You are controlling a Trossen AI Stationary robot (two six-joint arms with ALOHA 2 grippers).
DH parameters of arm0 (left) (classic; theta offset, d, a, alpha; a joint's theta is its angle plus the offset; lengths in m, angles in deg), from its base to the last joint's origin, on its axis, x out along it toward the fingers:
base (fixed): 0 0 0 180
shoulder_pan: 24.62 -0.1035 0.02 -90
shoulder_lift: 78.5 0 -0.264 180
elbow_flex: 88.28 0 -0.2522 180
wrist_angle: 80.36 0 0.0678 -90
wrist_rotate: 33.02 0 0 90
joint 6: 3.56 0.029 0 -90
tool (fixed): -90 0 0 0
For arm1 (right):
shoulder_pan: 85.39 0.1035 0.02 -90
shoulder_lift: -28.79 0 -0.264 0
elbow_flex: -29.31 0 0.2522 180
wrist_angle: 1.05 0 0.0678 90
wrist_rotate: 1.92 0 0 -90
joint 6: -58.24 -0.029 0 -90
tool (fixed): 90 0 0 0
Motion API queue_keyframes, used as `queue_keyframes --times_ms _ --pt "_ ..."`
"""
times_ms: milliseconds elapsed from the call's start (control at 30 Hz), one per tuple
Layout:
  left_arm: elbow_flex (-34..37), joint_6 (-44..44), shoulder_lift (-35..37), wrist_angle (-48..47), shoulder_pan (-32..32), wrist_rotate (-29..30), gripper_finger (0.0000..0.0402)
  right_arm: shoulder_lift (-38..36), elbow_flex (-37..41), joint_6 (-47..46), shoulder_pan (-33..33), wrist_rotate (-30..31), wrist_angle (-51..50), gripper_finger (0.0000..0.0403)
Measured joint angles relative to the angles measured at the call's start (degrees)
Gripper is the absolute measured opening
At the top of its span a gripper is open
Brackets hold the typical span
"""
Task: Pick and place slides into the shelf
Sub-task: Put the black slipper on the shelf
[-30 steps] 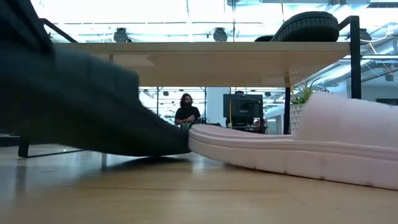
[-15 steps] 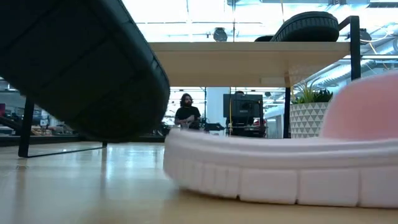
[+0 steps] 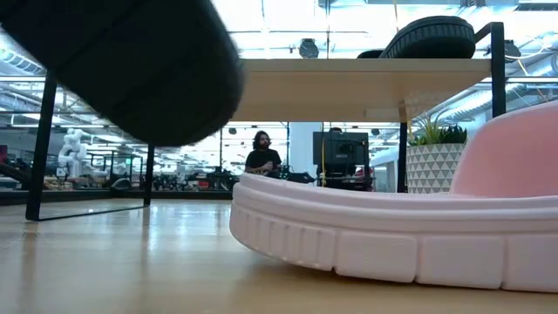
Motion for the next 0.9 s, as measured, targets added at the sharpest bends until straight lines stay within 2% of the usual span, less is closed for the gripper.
queue_keyframes --times_ms 333,533,767,900 --pt "-10.20 3.74 0.00 -4.66 -0.02 8.95 0.0000 0.00 0.00 -1.78 -3.02 0.11 0.00 0.0138" --pt "-16.28 6.00 0.04 -8.91 0.25 10.06 0.0000 0.00 0.00 -1.97 -4.16 0.11 0.01 0.0138" --pt "-19.45 20.60 0.50 -8.68 -0.02 14.11 0.0000 0.00 0.00 -8.32 -5.49 -0.01 -0.04 0.0138" --pt "-20.44 32.52 0.50 -8.60 -0.79 19.77 0.0000 0.00 0.00 -13.74 -5.65 -2.39 -0.17 0.0138"
